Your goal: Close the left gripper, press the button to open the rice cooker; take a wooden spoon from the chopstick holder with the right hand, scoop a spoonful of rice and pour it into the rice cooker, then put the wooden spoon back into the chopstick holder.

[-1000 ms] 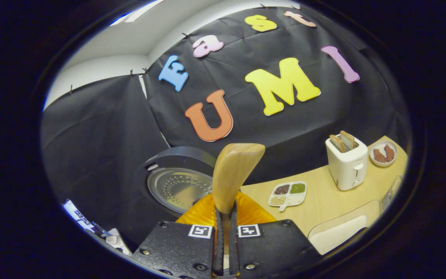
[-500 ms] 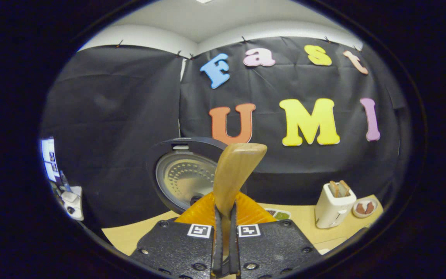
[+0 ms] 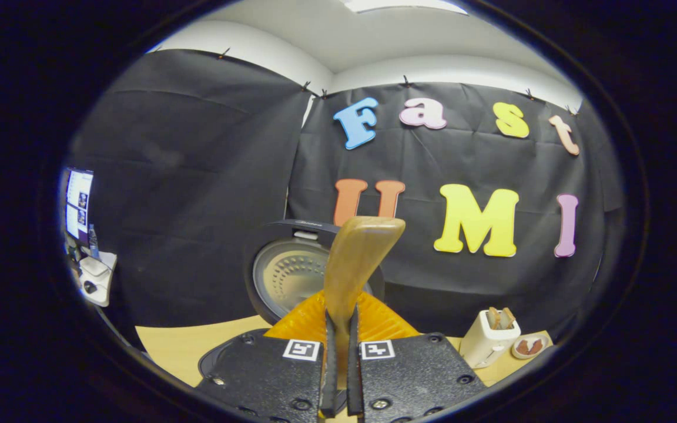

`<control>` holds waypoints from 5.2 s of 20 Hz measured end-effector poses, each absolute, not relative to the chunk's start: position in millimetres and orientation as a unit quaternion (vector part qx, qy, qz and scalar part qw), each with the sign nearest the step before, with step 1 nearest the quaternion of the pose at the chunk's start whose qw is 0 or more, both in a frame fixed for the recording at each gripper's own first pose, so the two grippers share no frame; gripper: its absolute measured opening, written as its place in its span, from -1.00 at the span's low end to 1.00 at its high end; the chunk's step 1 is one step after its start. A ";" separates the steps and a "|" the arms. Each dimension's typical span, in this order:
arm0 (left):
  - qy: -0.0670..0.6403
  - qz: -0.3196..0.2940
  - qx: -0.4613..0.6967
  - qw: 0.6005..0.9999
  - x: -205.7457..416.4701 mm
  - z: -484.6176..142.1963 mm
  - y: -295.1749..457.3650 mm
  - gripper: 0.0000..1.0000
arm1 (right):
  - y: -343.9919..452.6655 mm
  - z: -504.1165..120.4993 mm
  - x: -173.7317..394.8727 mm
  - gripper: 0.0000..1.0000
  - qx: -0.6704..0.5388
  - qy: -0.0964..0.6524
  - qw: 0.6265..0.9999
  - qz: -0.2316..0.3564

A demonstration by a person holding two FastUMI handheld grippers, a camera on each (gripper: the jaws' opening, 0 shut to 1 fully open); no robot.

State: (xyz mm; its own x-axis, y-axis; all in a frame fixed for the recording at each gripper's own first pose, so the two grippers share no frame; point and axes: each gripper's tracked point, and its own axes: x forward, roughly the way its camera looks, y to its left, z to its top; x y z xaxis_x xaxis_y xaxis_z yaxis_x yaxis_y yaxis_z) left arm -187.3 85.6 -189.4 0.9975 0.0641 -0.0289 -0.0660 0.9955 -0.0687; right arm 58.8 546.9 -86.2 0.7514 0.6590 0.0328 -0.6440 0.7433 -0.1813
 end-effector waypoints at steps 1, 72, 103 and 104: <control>0.015 0.032 -0.034 0.999 -185.7 -189.5 83.9 0.91 | 542.7 -85.0 59.5 -0.75 -0.082 -0.050 0.932 0.349; 0.050 -0.024 -0.019 0.998 64.4 -115.4 10.7 0.92 | 82.0 -111.1 91.1 0.69 0.007 -0.018 1.000 0.021; 0.039 0.069 -0.046 0.996 331.6 -21.6 146.3 0.89 | 145.2 -151.5 74.0 0.82 0.004 -0.035 0.984 0.172; 0.046 0.064 -0.054 0.995 329.1 -21.0 142.2 0.95 | 142.0 -149.5 70.2 0.82 0.000 -0.036 0.985 0.170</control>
State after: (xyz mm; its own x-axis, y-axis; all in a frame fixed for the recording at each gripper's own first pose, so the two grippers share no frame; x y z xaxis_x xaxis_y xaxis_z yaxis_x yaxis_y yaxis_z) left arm 329.1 142.2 -21.0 0.9876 0.1227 -0.0982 -0.1325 0.9860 -0.1016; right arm 70.2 142.0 -149.5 0.9394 0.3353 0.0713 -0.3353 0.9420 -0.0127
